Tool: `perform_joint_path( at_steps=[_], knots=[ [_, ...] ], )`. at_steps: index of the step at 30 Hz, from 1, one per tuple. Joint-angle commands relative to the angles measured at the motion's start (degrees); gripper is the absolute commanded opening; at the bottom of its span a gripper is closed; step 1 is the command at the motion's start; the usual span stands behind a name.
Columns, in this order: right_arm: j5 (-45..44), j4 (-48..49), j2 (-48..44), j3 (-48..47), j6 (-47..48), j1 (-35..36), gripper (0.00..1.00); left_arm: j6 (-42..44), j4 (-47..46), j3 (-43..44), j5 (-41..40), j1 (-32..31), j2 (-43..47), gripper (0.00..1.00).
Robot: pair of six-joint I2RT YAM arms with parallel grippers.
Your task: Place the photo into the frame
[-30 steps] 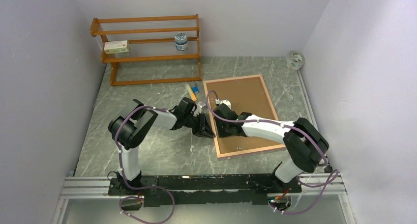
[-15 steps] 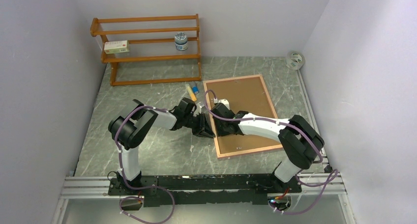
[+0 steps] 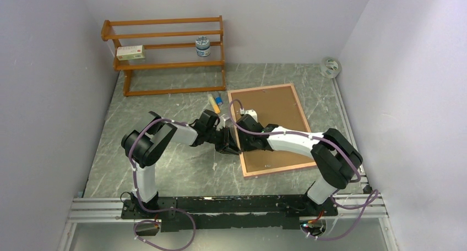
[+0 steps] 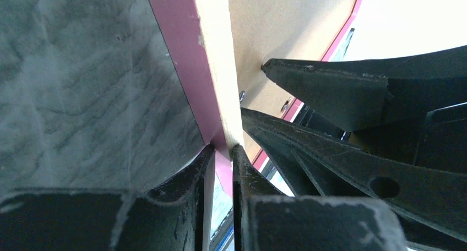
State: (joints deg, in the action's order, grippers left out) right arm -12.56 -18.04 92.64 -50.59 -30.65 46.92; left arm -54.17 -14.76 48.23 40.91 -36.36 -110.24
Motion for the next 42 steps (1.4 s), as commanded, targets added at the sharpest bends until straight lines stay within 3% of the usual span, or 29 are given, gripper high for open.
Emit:
perform_joint_path(
  at_steps=[1,10,18,37,42],
  knots=[
    [2.74,5.11,3.44,2.34,-1.77,-0.05,0.47,4.51,9.18,-3.45,-15.68,-1.09,-6.49,0.09],
    [1.59,4.55,-1.24,3.31,-2.75,0.11,0.38,5.04,10.26,-3.67,-16.66,-1.15,-5.3,0.09],
    [3.17,4.04,-6.52,5.61,-1.12,0.09,0.37,5.28,10.71,-3.49,-16.74,-1.12,-5.1,0.09],
    [-5.79,0.36,4.61,2.02,1.64,2.8,0.34,4.78,9.93,-4.18,-16.73,-1.13,-4.82,0.09],
    [-5.92,0.54,3.6,2.86,2.79,4.26,0.33,4.9,10.11,-4.45,-17.0,-1.13,-4.46,0.09]
  ],
)
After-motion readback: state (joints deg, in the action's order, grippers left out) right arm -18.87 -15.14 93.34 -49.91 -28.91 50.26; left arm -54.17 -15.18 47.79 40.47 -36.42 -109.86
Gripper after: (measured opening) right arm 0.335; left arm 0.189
